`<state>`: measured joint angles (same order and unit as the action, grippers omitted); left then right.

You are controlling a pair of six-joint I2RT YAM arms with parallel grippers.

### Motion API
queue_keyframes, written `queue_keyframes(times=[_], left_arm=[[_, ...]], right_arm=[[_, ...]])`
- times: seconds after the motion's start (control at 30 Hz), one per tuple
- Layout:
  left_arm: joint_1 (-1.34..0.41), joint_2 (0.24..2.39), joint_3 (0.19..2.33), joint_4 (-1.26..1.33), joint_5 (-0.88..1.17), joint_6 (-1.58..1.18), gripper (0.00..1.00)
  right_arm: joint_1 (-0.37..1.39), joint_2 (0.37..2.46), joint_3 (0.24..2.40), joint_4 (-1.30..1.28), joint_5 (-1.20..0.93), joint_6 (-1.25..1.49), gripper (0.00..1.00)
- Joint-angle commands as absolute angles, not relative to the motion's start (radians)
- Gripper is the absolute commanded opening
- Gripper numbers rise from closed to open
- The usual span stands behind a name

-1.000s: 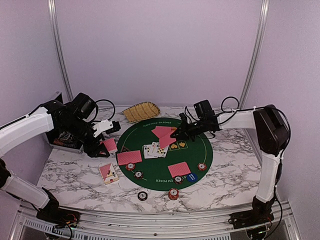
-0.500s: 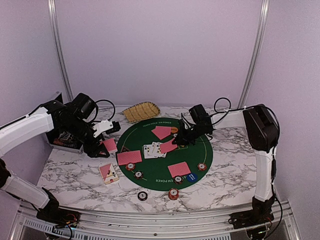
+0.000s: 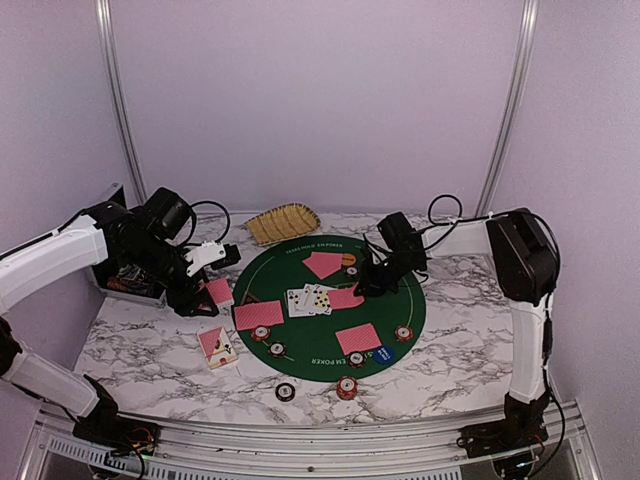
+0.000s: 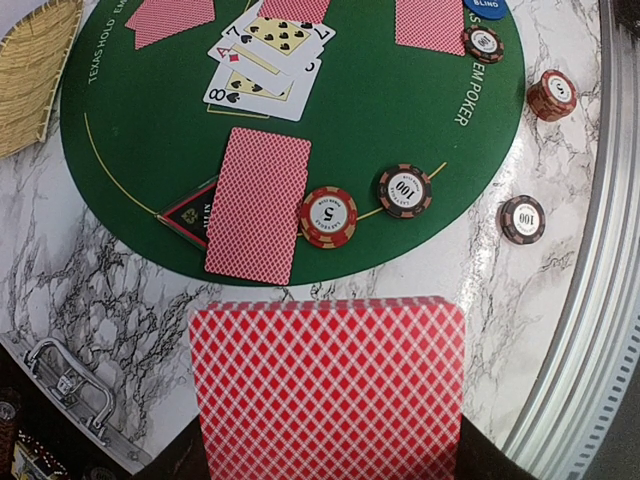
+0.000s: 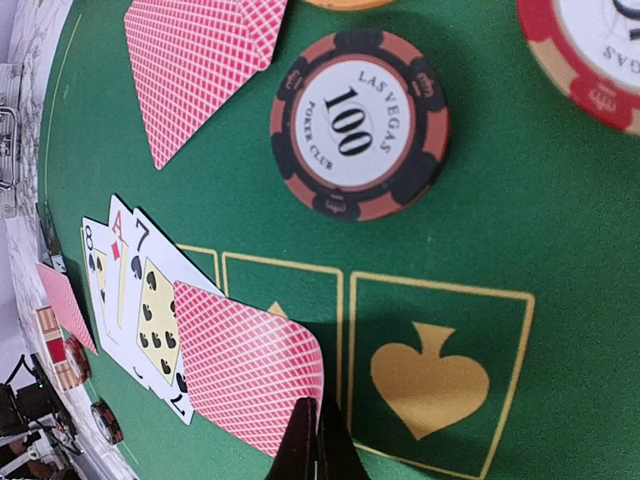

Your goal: Distribute texas hold em gaming equipment

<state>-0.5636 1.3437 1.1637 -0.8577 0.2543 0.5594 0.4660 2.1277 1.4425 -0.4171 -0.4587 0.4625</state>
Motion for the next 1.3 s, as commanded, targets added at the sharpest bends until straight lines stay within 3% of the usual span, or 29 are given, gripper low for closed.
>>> queue_keyframes(times=[0.0,0.13,0.27,0.87,1.27], left_arm=[[-0.560,1.334,1.167,-0.855,0.281,0.550,0.00],[-0.560,1.337,1.176,-0.855,0.284,0.548,0.00],[-0.560,1.335,1.172,-0.856,0.282,0.550,0.00],[-0.560,1.310,1.157,-0.856,0.291,0.551,0.00],[-0.560,1.319,1.164,-0.854,0.305,0.548,0.00]], right_arm=[[0.460,2.103,1.413,-0.453,-0.388,0.445,0.00],[0.462,2.104,1.415,-0.462,-0.363,0.432,0.01],[0.466,2.107,1.424,-0.473,-0.334,0.420,0.09],[0.504,2.066,1.491,-0.547,-0.227,0.403,0.66],[0.522,1.942,1.535,-0.525,-0.294,0.447,0.79]])
